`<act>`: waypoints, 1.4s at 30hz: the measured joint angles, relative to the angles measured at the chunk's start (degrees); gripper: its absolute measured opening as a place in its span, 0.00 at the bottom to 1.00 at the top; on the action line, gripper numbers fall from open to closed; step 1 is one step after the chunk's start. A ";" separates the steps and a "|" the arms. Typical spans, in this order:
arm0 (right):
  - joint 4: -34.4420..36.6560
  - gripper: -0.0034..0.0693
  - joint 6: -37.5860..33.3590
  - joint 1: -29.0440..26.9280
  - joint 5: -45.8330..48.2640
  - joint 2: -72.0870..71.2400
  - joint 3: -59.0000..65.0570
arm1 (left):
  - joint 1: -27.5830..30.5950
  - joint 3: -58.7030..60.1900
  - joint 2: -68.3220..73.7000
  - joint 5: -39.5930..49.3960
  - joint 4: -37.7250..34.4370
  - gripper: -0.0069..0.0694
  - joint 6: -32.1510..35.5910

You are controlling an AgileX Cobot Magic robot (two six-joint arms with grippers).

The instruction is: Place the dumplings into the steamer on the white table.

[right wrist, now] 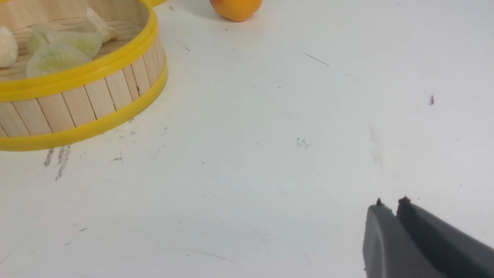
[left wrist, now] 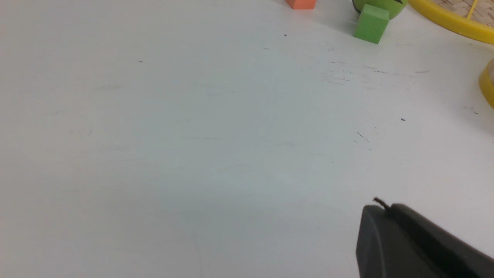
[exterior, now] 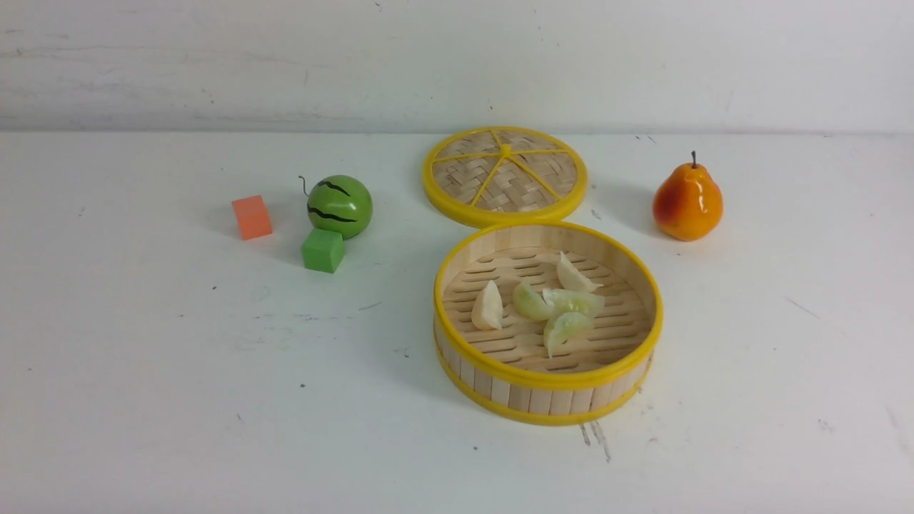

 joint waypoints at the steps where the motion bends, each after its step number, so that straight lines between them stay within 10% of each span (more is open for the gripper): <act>1: 0.05 0.12 0.00 0.00 0.00 0.00 0.00 | 0.00 0.00 0.00 0.00 0.00 0.07 0.00; 42: 0.00 0.19 0.00 0.00 0.00 0.00 0.00 | 0.00 0.00 0.00 0.00 0.00 0.09 0.00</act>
